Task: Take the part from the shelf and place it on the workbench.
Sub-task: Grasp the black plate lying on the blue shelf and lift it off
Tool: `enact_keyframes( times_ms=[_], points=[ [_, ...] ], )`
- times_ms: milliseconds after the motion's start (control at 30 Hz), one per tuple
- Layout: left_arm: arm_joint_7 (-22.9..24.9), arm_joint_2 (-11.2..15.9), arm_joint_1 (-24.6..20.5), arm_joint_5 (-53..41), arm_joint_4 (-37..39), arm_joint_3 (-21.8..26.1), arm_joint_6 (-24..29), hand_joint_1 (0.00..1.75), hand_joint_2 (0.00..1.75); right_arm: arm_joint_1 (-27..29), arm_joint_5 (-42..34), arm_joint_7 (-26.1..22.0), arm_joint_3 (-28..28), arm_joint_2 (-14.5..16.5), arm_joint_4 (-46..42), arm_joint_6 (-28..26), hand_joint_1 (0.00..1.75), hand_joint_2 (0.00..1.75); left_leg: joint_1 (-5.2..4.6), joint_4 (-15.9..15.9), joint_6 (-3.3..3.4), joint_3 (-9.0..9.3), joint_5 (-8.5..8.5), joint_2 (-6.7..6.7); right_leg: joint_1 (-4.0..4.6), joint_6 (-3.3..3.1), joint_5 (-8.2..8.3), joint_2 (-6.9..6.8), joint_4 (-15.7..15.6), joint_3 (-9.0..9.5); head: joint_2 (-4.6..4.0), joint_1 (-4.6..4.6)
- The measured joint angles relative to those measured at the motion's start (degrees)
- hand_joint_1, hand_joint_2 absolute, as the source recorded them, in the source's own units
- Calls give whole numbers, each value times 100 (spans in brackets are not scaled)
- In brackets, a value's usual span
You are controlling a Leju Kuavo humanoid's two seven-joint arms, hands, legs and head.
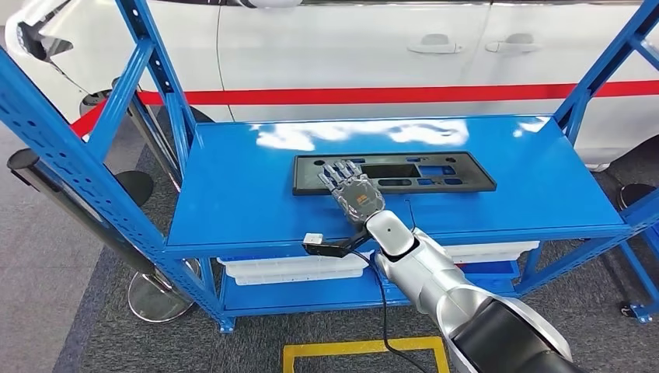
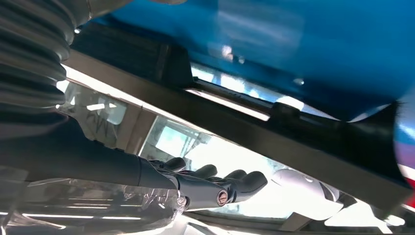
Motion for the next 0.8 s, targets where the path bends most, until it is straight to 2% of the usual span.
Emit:
enact_keyframes(
  times_ms=[33,67,100,133,200,233,267,300,367,400,433,467,500,533,567,600,633,700,767,800],
  points=[
    [-1,1,-3,0,0,-1,4,0,0,0,4,-5,0,-9,0,1,0,175,2,0,-40,50,-33,-1,14,-16,151,-10,-383,179,0,1],
    [-1,1,-6,0,0,-1,8,0,0,1,9,-10,0,-17,-3,-2,0,175,2,-5,-82,83,-60,-4,31,-40,222,-17,-661,306,1,1],
    [0,2,-7,0,0,-2,11,0,0,3,18,-10,1,-24,-14,-6,0,175,-1,-18,-126,103,-83,-5,53,-69,212,-18,-806,370,1,1],
    [1,2,-8,-1,0,-3,14,0,0,3,33,-4,1,-31,-26,-10,0,175,-5,-39,-170,121,-99,-3,78,-104,156,-12,-831,391,2,1],
    [5,2,-19,-2,0,-5,15,0,0,-9,68,20,2,-38,-64,-20,0,175,6,-61,-247,186,-142,8,76,-188,105,5,-883,461,2,-1],
    [8,2,-26,-2,0,-6,15,0,0,-18,82,32,2,-44,-76,-20,0,175,11,36,-270,170,-184,14,70,-238,77,6,-916,530,2,-2],
    [10,3,-33,-3,0,-7,16,0,0,-21,91,39,2,-48,-86,-21,0,175,15,256,-286,77,-260,17,62,-285,44,4,-946,609,1,-2],
    [12,3,-30,-3,0,-7,16,0,0,-13,97,41,2,-49,-93,-21,0,175,18,600,-290,-110,-358,20,66,-325,4,0,-962,680,1,-2],
    [13,2,-22,-4,0,-8,16,0,0,20,103,42,2,-50,-92,-22,0,175,12,1402,-294,-653,-534,19,97,-380,-105,5,-966,803,0,-3],
    [15,3,-13,-3,0,-8,16,0,0,36,104,42,2,-50,-92,-24,0,175,8,1628,-290,-875,-501,19,116,-392,-169,15,-966,875,0,-3],
    [17,4,-3,-2,0,-8,16,0,0,47,105,41,2,-50,-92,-25,0,175,1,1636,-275,-1000,-337,19,134,-399,-240,28,-967,964,0,-3],
    [20,5,6,-1,0,-9,16,0,0,52,107,41,2,-50,-92,-21,0,175,-10,1388,-247,-1001,-47,19,148,-398,-319,39,-967,1068,0,-3],
    [21,9,13,-1,1,-9,16,0,0,56,114,44,2,-50,-91,-11,0,175,-29,983,-206,-926,292,19,159,-395,-404,46,-969,1171,0,-2],
    [25,16,17,-1,2,-11,16,0,0,56,133,51,3,-53,-87,14,0,175,-57,633,-162,-817,526,22,175,-379,-485,50,-974,1255,0,-2],
    [29,21,16,0,4,-14,18,0,0,51,169,70,5,-56,-83,46,0,175,-82,328,-122,-695,638,26,182,-354,-552,59,-978,1314,1,-3],
    [32,25,12,2,5,-19,21,0,0,31,219,104,8,-62,-79,80,0,175,-104,173,-90,-615,627,30,183,-325,-598,65,-995,1349,1,-3],
    [32,28,6,11,7,-26,29,0,0,-9,285,160,10,-76,-74,123,0,175,-116,129,-66,-554,536,33,185,-286,-609,70,-997,1372,1,-4],
    [14,18,-1,42,7,-40,62,0,0,-130,417,309,16,-134,-54,225,0,175,-102,15,-20,-448,454,32,172,-216,-535,70,-860,1339,2,-4],
    [-7,3,-3,84,7,-45,106,0,0,-237,495,424,25,-262,-16,362,0,175,-68,-90,31,-304,411,23,162,-145,-450,60,-402,1096,1,-4],
    [-12,-4,-2,105,7,-45,122,0,0,-271,496,437,26,-359,8,413,0,175,-54,-131,48,-237,385,8,143,-111,-503,53,-85,880,1,-4]
  ],
)
